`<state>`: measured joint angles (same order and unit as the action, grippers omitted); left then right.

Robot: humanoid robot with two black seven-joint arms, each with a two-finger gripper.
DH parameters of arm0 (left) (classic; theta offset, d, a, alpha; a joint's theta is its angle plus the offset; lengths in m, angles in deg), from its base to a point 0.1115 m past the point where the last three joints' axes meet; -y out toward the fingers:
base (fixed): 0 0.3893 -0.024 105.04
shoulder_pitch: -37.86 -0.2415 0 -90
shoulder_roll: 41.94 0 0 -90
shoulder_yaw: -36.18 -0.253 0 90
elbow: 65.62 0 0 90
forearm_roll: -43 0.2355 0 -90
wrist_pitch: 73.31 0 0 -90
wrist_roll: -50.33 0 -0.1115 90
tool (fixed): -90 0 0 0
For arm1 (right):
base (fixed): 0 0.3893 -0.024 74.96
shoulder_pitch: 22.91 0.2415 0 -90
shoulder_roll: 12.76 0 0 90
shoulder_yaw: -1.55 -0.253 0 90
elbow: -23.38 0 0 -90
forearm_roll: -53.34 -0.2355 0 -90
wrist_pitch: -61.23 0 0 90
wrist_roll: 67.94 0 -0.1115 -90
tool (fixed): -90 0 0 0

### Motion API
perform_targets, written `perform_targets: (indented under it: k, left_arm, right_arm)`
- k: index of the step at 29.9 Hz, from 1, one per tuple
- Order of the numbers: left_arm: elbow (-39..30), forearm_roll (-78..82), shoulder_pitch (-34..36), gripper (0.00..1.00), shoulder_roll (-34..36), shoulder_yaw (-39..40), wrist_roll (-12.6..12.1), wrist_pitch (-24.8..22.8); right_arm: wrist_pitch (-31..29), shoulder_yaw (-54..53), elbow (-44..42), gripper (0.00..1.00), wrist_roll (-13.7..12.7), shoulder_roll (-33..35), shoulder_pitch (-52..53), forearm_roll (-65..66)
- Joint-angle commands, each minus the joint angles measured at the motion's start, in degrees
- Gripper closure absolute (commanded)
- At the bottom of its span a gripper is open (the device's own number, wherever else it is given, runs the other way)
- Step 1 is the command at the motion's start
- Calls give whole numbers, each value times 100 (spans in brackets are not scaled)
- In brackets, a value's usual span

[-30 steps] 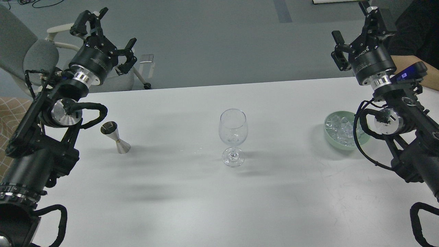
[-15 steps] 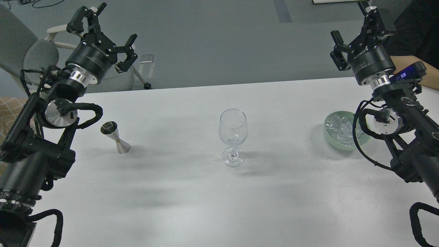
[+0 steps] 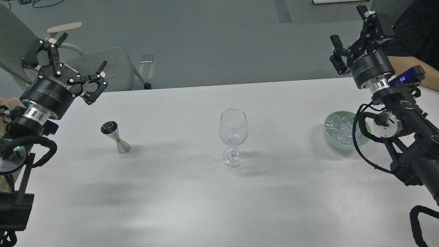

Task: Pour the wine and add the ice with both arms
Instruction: 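Lower the open left gripper beside the metal jigger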

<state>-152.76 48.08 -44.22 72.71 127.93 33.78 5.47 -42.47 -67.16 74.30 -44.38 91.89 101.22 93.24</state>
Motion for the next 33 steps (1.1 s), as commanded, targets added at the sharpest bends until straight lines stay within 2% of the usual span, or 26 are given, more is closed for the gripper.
perform_targets:
  k: [1, 3, 5, 8, 10, 14, 26, 33]
  left_arm:
    - [-759, -279, -843, 3, -110, 343, -225, 672]
    - [-1041, -297, -1203, 3, -302, 500, -278, 1050]
    - [-1103, -297, -1468, 3, -505, 642, -304, 1105]
    - [-1104, -297, -1768, 2, -682, 739, -357, 1052]
    - [-1086, -297, -2048, 2, -822, 765, -436, 834]
    - [-1034, -227, -2347, 2, -1251, 765, -436, 648]
    - [-15, 177, -2225, 2, -1982, 695, -366, 446]
    - [574, 345, -1681, 2, -2237, 695, -366, 411]
  right_arm:
    - [16, 68, -12, 0, -9, 3, -3, 0]
    - [77, 103, -12, 0, -9, 3, -3, 0]
    - [104, 103, -20, 0, -9, -15, -3, 0]
    - [122, 112, -20, 0, -9, -33, -12, 9]
    - [122, 103, -20, 0, -9, -33, -12, 0]
    - [131, 112, -20, 0, -9, -33, -12, 0]
    - [139, 112, -20, 0, -9, -24, -73, 9]
    - [139, 279, -29, 0, -9, -32, -100, 27]
